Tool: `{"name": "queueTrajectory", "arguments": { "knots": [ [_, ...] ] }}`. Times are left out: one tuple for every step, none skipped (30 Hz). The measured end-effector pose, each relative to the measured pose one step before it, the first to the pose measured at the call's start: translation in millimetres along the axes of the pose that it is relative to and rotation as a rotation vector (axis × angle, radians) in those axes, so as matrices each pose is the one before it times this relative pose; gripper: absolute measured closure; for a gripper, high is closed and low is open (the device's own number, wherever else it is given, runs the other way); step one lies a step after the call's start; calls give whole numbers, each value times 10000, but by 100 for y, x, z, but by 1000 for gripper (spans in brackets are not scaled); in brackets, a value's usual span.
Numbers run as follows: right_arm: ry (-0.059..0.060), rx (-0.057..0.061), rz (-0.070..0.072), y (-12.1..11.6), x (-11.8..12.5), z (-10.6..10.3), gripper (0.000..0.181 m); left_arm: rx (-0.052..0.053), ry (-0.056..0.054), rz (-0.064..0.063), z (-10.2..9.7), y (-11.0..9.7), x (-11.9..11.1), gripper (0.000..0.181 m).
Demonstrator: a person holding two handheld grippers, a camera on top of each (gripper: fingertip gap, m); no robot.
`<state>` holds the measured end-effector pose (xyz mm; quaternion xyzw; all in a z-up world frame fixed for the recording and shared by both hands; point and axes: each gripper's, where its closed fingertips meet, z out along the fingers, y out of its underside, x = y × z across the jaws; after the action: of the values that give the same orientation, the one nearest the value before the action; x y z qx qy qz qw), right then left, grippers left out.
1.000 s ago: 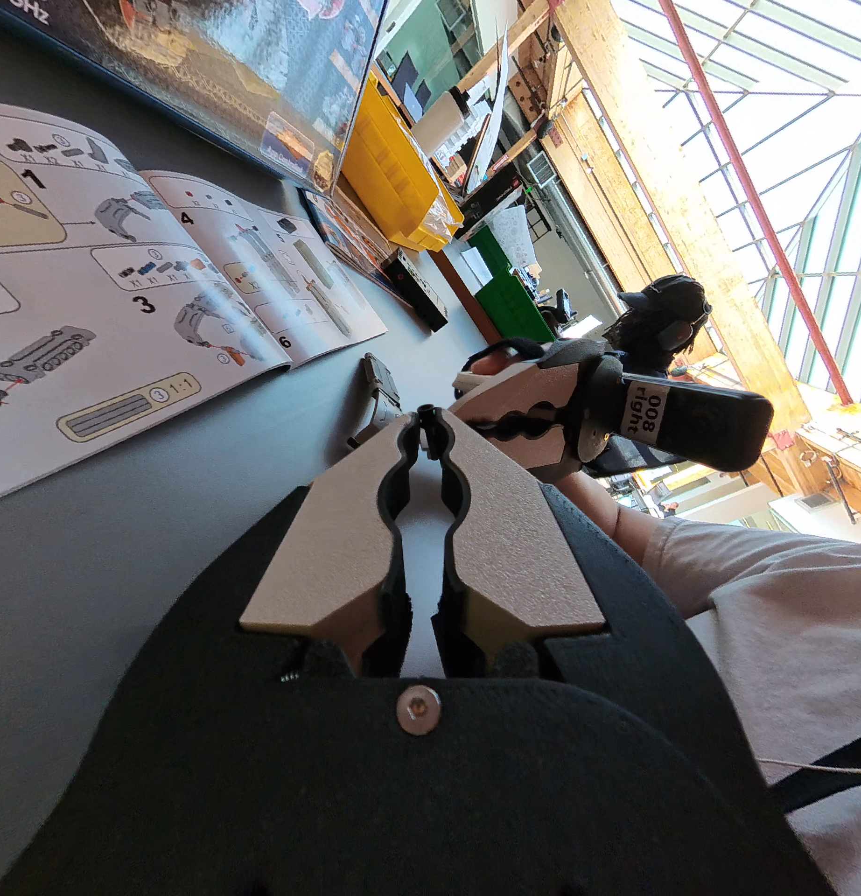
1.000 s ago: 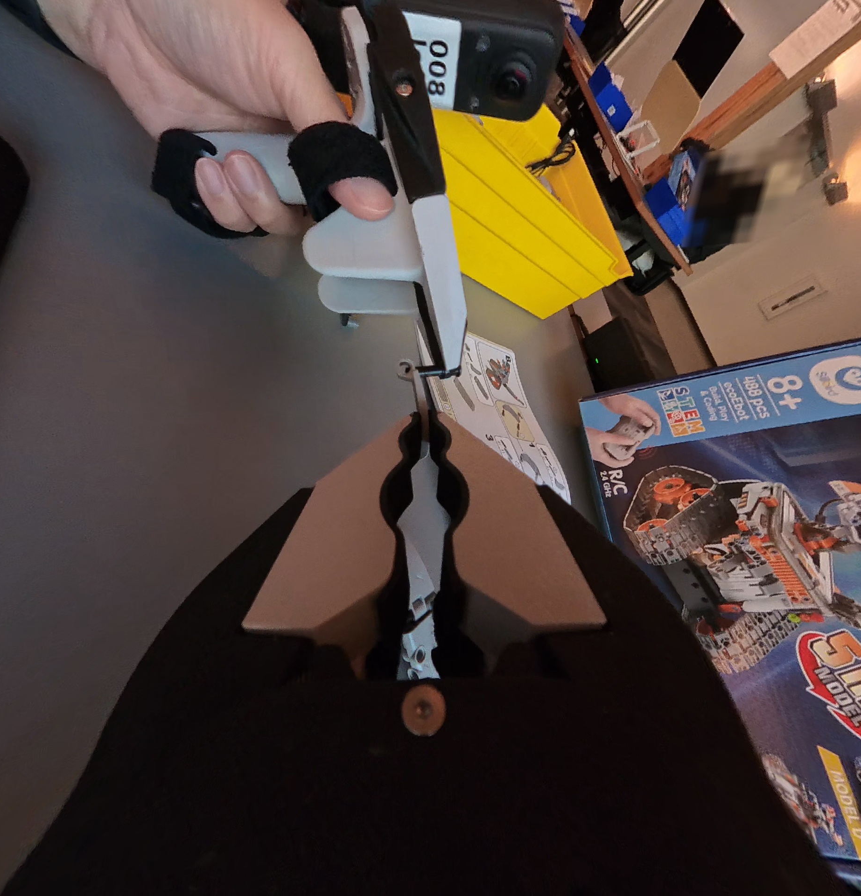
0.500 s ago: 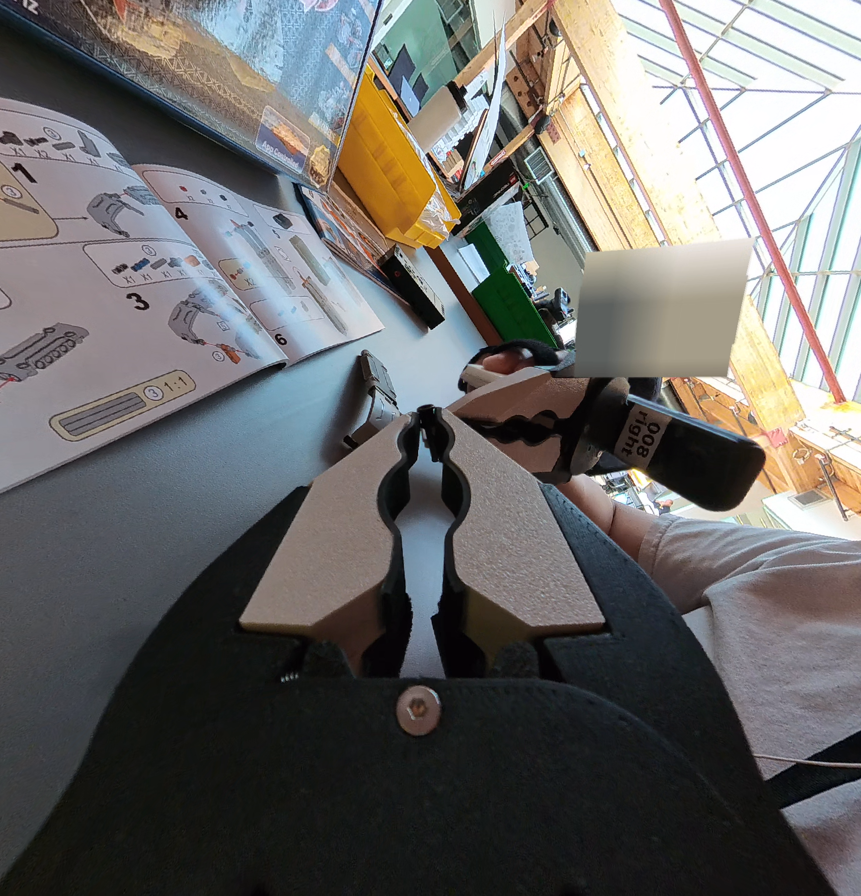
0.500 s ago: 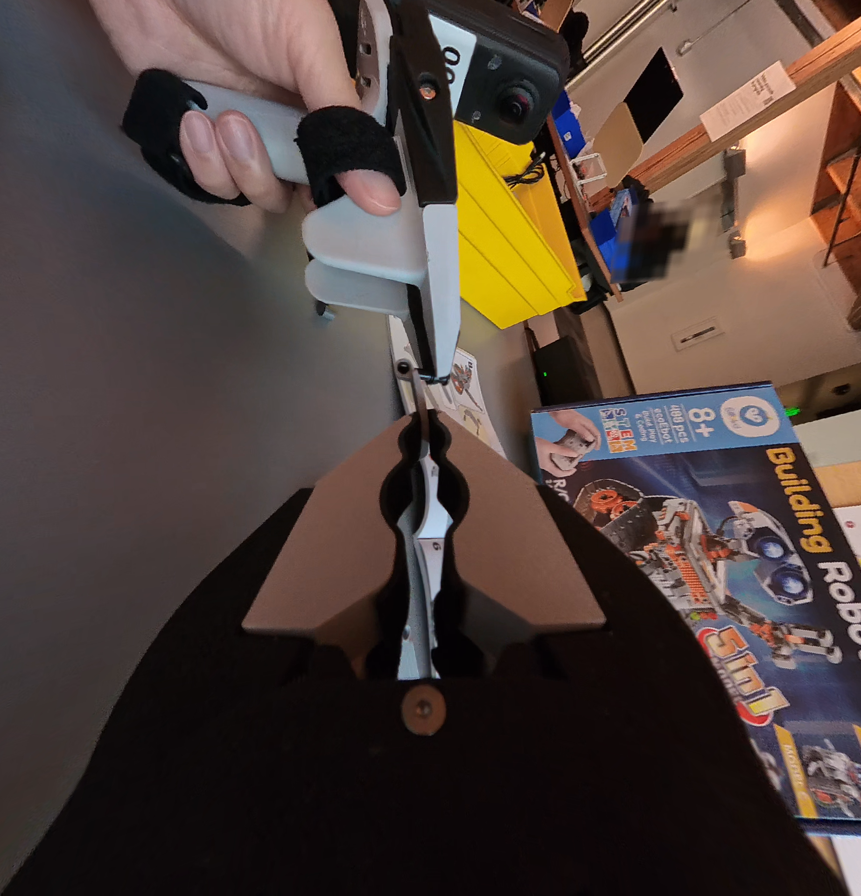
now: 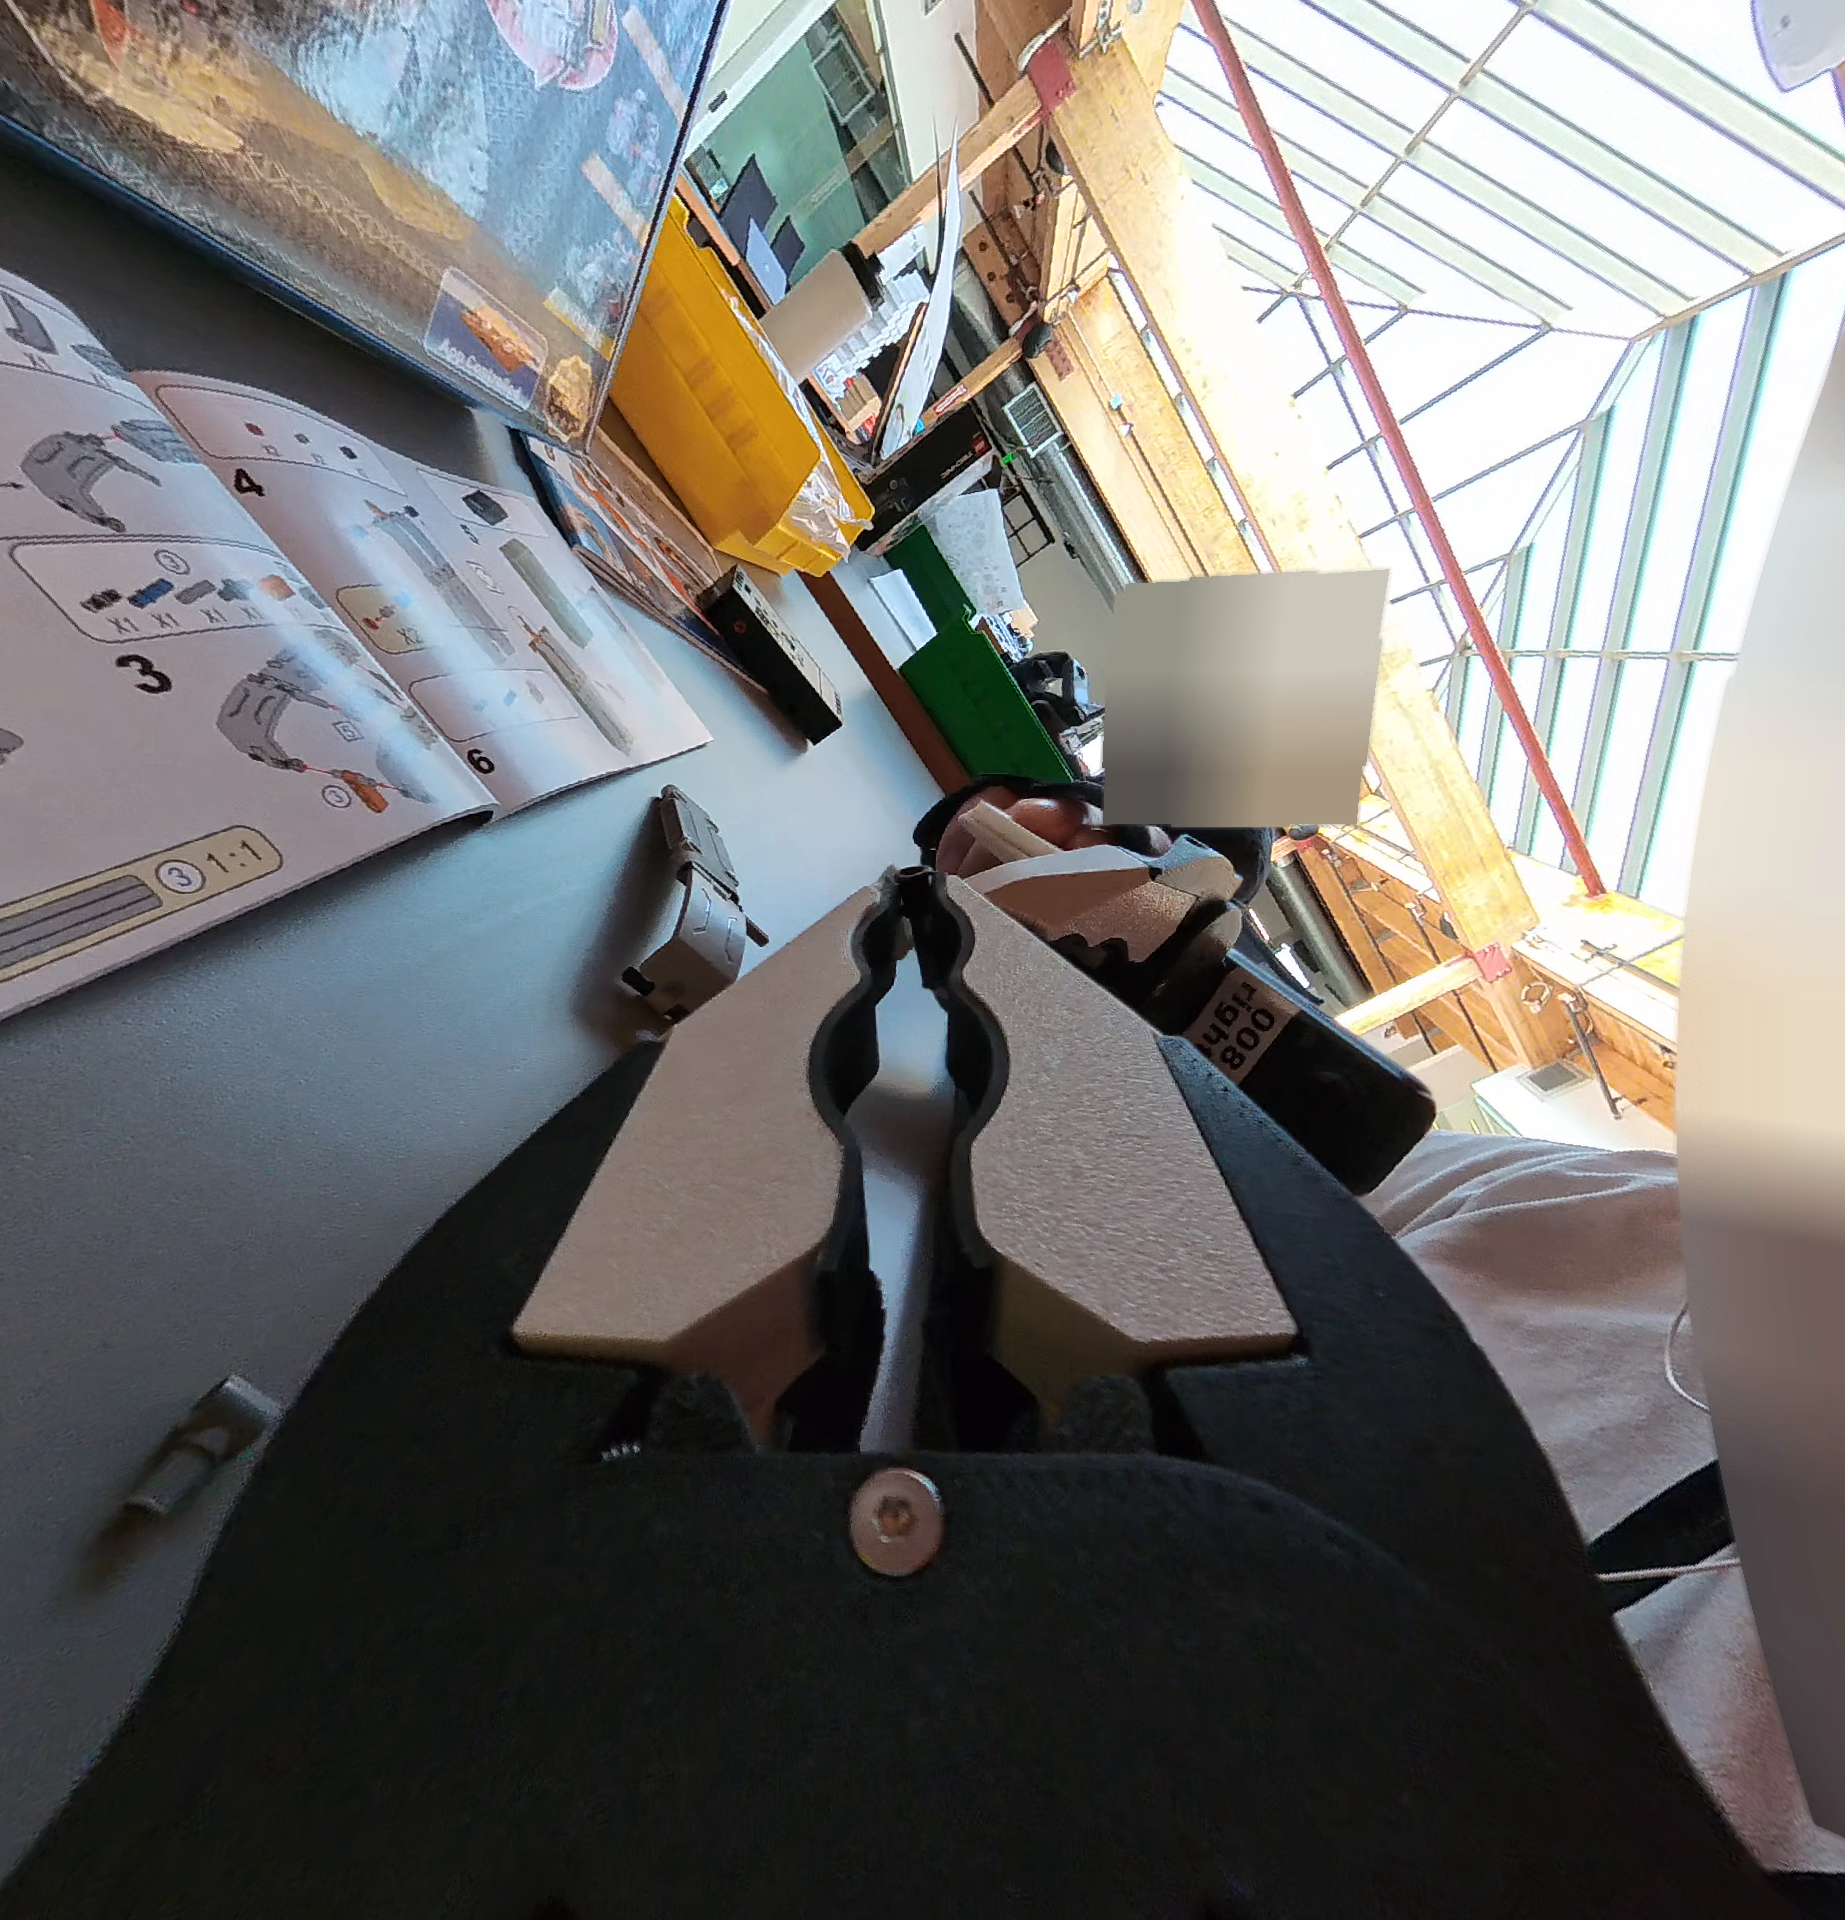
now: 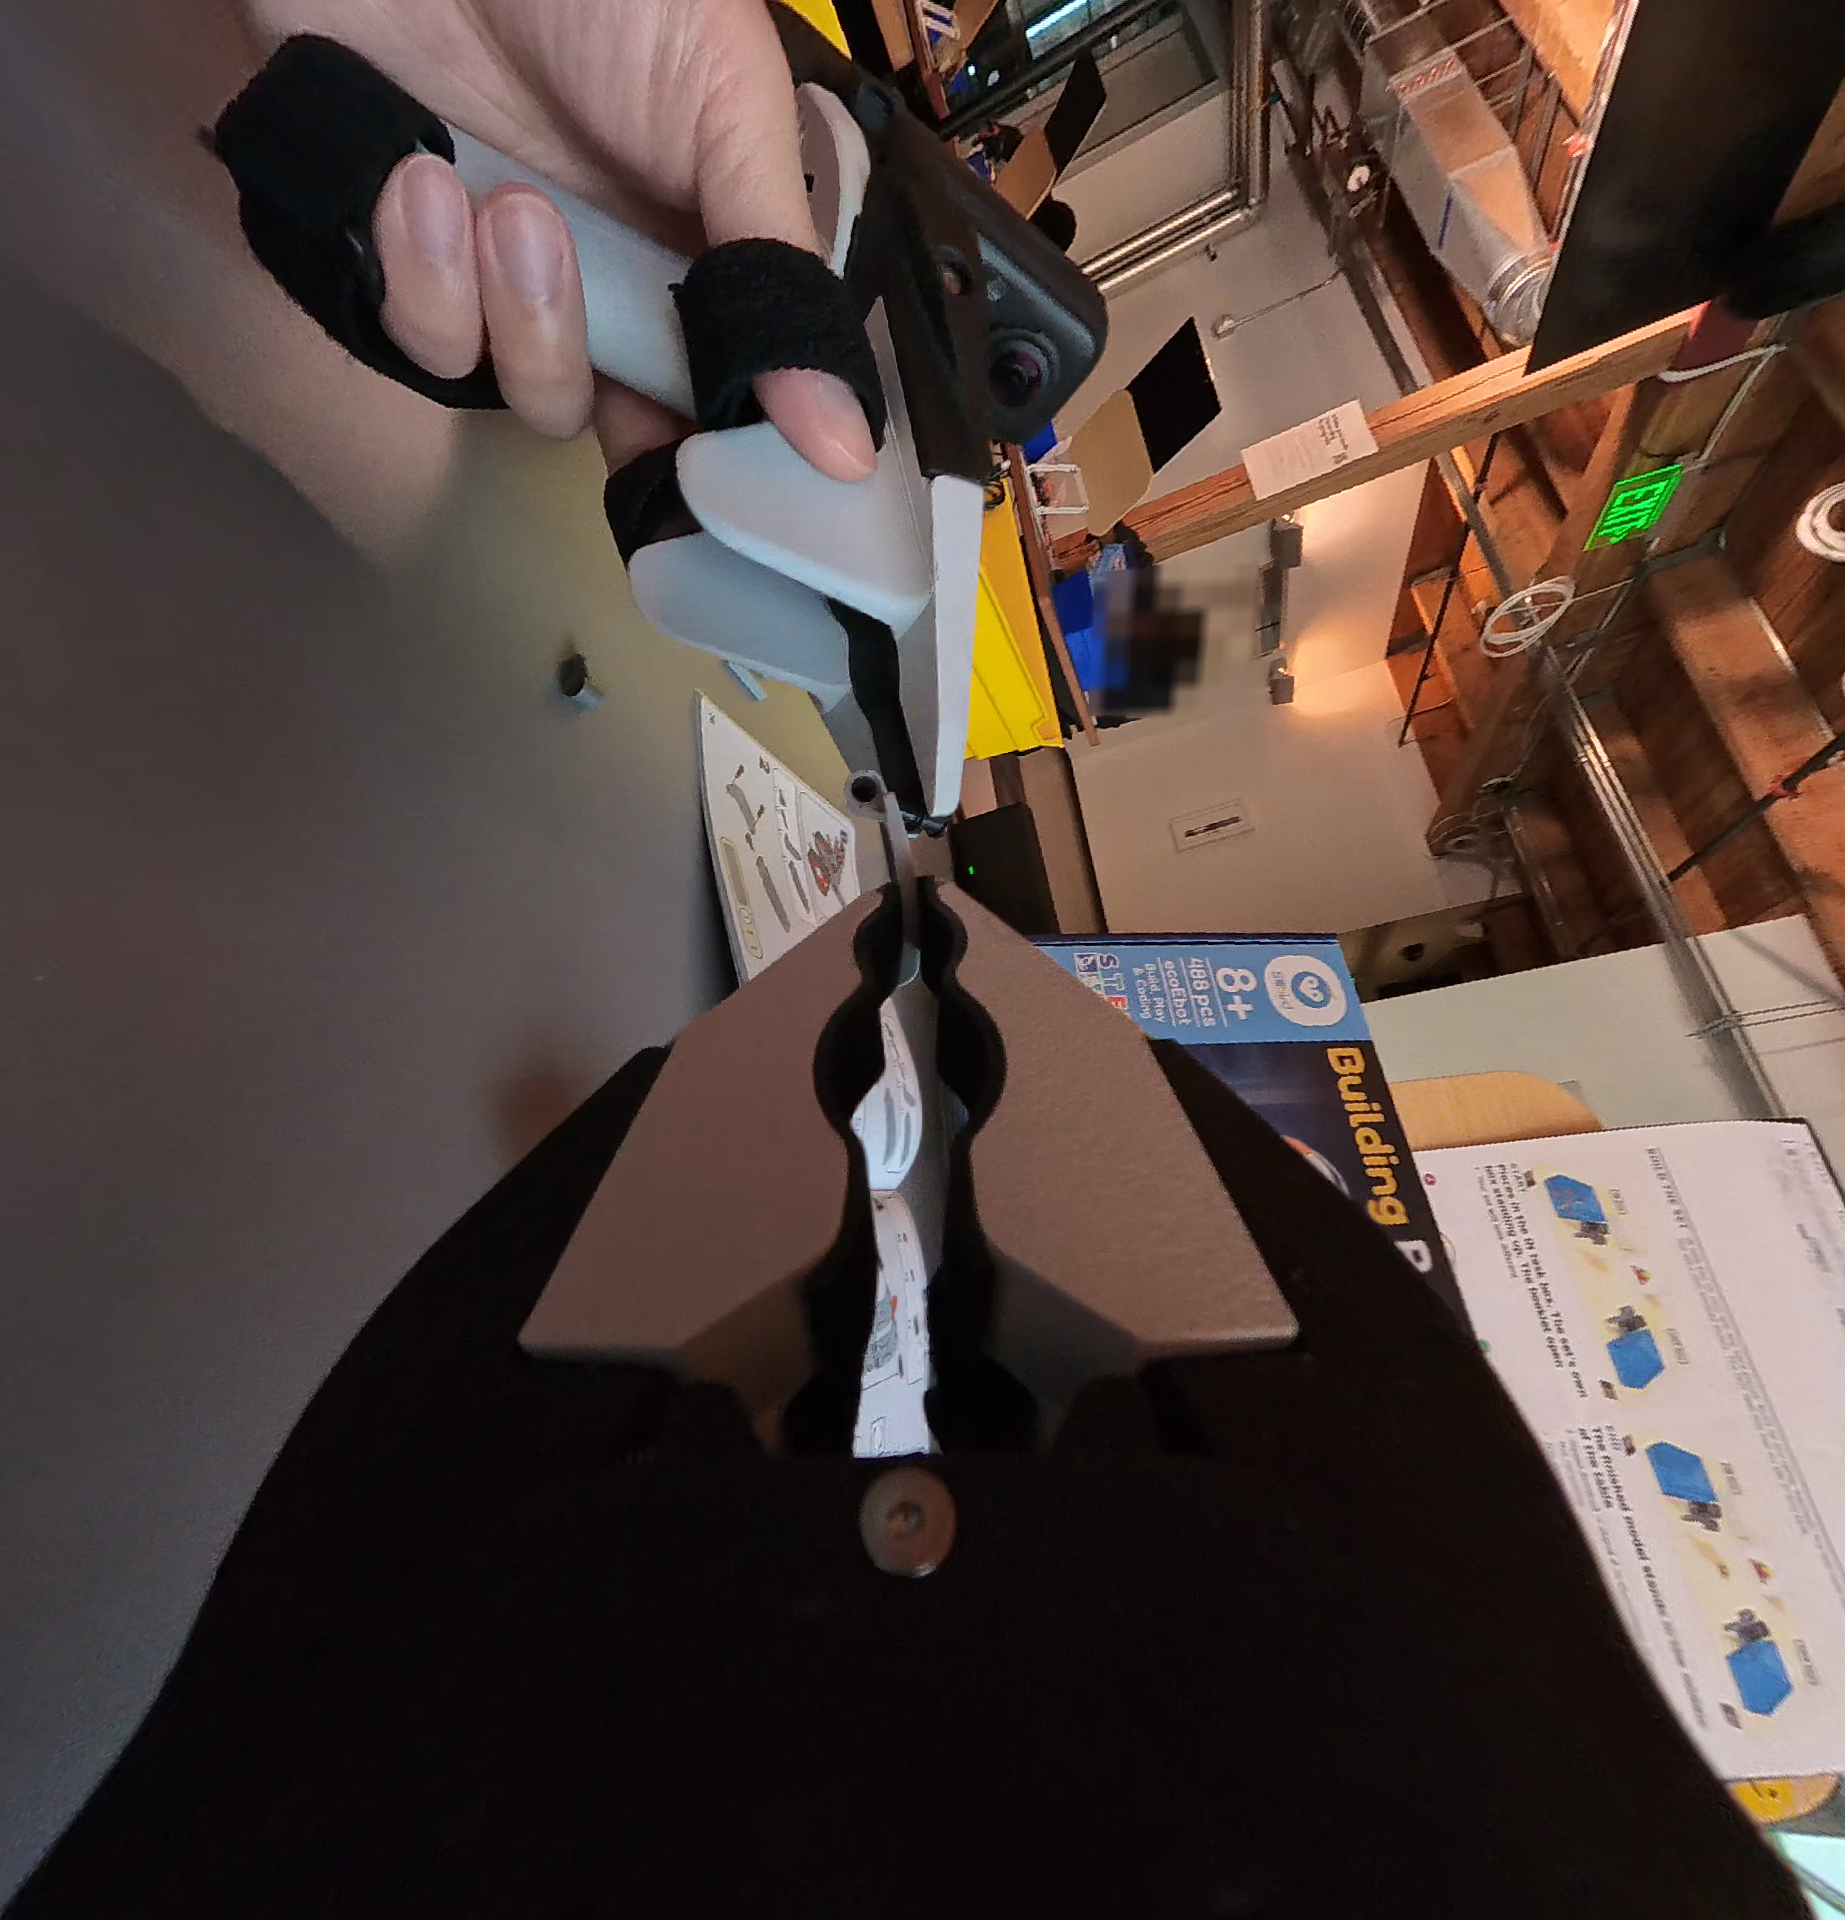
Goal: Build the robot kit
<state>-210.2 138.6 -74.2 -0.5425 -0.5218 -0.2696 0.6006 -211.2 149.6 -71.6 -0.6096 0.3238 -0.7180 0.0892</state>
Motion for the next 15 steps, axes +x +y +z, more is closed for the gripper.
{"name": "queueTrajectory", "arguments": {
  "knots": [
    [95, 35, -98, -124, 115, -72, 180, 18, 89, -29, -18, -43, 172, 178],
    [121, 36, -105, -126, 158, -73, 180, 30, 113, -30, -9, -65, 214, 178],
    [182, 73, -108, -201, 274, -113, 180, 62, 180, -18, -1, -114, 334, 178],
    [187, 83, -105, -231, 317, -142, 180, 71, 223, -26, 6, -133, 410, 178],
    [159, 75, -93, -222, 287, -137, 180, 55, 212, -41, 9, -99, 400, 177],
    [140, 68, -81, -209, 247, -109, 180, 38, 185, -46, 7, -67, 346, 177],
    [112, 58, -71, -177, 170, -94, 181, 22, 149, -45, 16, -49, 289, 178],
    [89, 36, -66, -115, 137, -56, 180, 19, 101, -46, -7, -41, 192, 178],
    [85, 27, -60, -103, 118, -39, 181, 17, 86, -31, -4, -30, 165, 178],
    [79, 34, -55, -98, 111, -51, 181, 24, 80, -14, 6, -32, 149, 178],
    [50, 11, -34, -47, 63, -10, 181, 26, 51, -19, 4, -24, 96, 178],
    [33, 4, -25, -18, 49, -13, 180, 35, 21, -21, 10, -17, 43, 178],
    [48, 9, -42, -35, 58, -25, 180, 44, 23, -16, 6, -21, 39, 178],
    [72, 18, -49, -61, 93, -25, 181, 57, 68, -38, 12, -35, 110, 178],
    [97, 46, -34, -101, 161, -62, 181, 88, 203, -237, 31, -29, 168, 178]
  ]
}}
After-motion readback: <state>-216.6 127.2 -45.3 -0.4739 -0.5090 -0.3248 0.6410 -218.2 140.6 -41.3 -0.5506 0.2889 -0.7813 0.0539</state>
